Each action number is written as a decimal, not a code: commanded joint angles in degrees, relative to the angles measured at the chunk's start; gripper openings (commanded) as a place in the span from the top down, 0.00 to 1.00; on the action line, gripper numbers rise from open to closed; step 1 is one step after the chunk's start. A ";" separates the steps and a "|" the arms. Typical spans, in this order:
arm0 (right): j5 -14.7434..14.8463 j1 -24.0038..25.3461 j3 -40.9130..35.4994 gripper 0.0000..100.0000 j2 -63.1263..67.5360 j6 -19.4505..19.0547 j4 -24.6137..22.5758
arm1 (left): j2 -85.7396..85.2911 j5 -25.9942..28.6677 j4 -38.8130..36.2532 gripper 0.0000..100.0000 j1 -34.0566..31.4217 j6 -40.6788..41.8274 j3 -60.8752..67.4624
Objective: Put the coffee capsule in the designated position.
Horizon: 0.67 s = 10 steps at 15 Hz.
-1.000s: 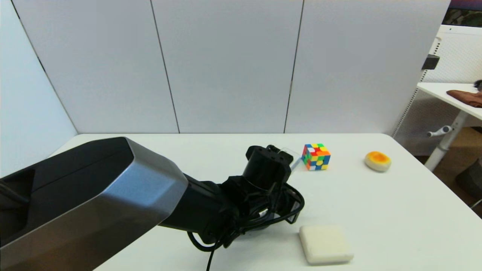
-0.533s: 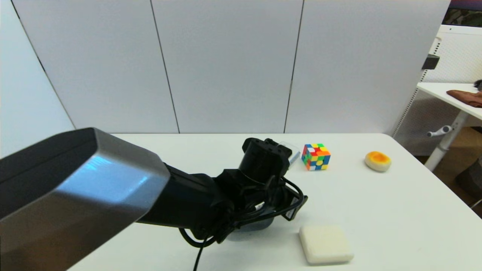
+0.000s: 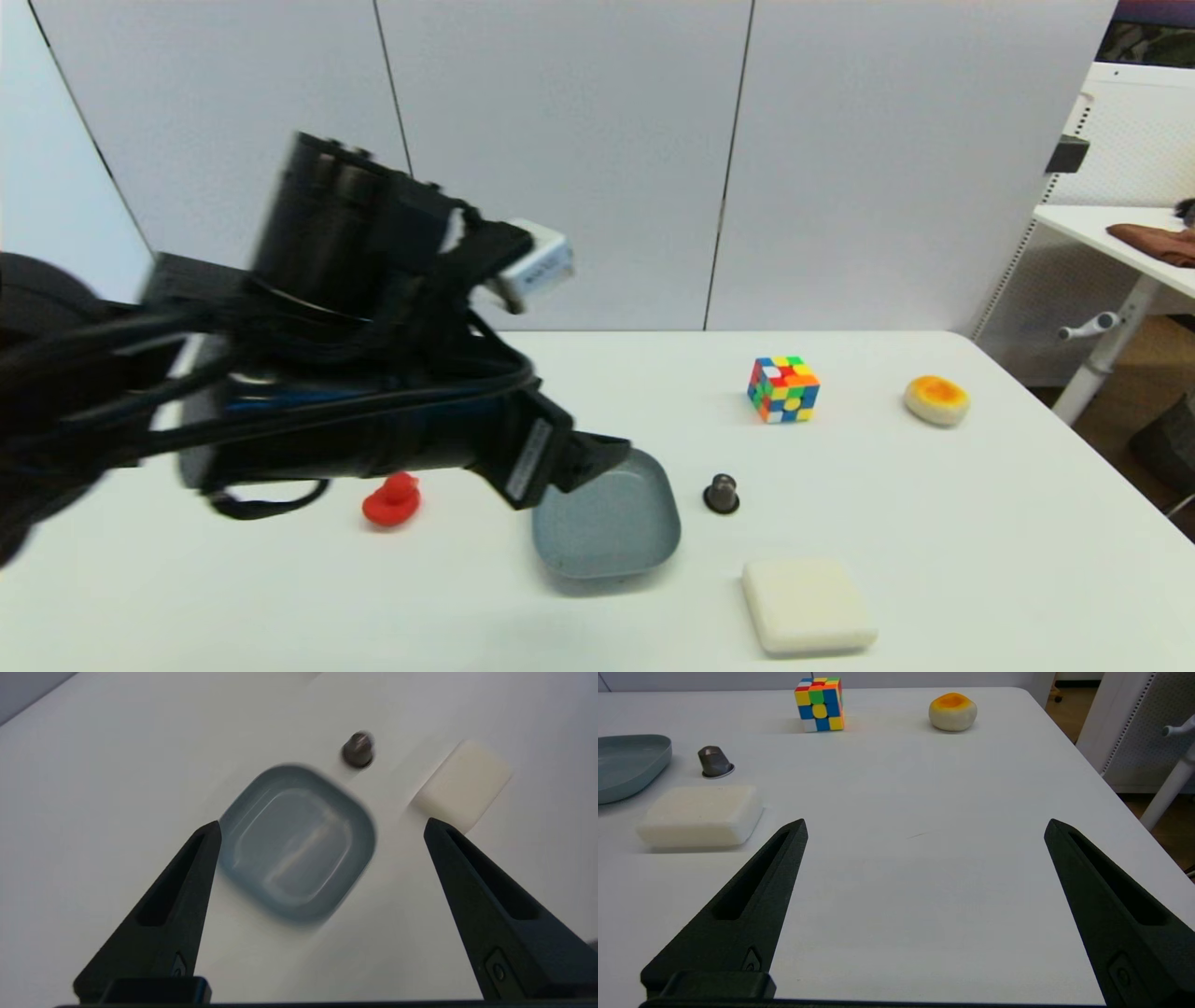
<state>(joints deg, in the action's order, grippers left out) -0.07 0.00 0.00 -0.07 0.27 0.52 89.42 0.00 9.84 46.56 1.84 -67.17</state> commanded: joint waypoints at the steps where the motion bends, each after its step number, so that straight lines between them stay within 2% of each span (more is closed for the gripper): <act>1: -0.01 0.00 0.00 0.00 0.07 0.00 0.00 | -23.15 0.00 -3.33 0.00 -11.93 4.05 16.37; 4: -0.01 0.00 0.00 0.00 0.07 0.00 0.00 | -36.86 0.00 -20.74 0.00 -23.44 7.92 34.65; 7: -0.01 0.00 0.00 0.00 0.07 0.00 0.00 | -47.49 0.00 -37.44 0.00 -34.95 7.65 52.23; 8: -0.01 0.00 0.00 0.00 0.07 0.00 0.00 | -51.01 0.00 -41.83 0.00 -38.21 7.83 57.68; 10: -0.01 0.00 0.00 0.00 0.07 0.00 0.00 | -57.69 0.00 -43.06 0.00 -41.28 7.65 64.27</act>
<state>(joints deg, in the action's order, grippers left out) -0.10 0.00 0.00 -0.07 0.27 0.51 44.07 0.02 -25.36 12.03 9.28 -12.79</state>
